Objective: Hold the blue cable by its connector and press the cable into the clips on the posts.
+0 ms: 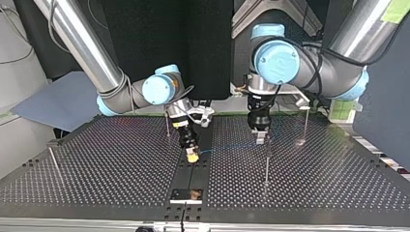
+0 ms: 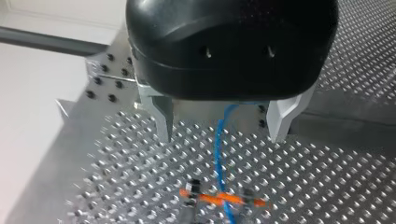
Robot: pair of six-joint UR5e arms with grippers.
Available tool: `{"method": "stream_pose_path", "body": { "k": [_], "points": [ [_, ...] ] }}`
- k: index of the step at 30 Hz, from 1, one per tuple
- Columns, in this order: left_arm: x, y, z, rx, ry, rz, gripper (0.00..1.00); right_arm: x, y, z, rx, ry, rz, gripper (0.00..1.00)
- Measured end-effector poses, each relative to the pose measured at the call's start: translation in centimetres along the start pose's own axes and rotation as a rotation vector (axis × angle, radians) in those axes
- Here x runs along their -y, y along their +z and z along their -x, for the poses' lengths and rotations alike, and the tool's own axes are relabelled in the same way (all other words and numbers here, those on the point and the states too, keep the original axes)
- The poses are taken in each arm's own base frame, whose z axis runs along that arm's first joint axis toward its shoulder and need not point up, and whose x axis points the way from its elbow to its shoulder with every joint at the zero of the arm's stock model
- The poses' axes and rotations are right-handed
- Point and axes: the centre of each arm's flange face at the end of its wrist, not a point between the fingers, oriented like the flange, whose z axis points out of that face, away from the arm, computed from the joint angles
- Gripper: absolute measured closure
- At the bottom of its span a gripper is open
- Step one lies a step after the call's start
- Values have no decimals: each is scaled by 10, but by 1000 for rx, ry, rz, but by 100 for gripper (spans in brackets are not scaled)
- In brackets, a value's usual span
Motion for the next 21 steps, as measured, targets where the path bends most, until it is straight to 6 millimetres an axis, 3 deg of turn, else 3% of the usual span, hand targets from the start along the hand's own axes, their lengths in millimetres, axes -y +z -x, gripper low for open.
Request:
{"method": "stream_pose_path", "body": {
  "k": [8,16,21],
  "points": [
    [5,4,-7,9,5,13,0,0,0,0,2,0,1,100],
    [23,17,-10,7,10,29,0,2,-1,0,5,0,-2,100],
    [31,25,4,43,-3,51,0,4,-1,1,6,1,-5,100]
  ]
}}
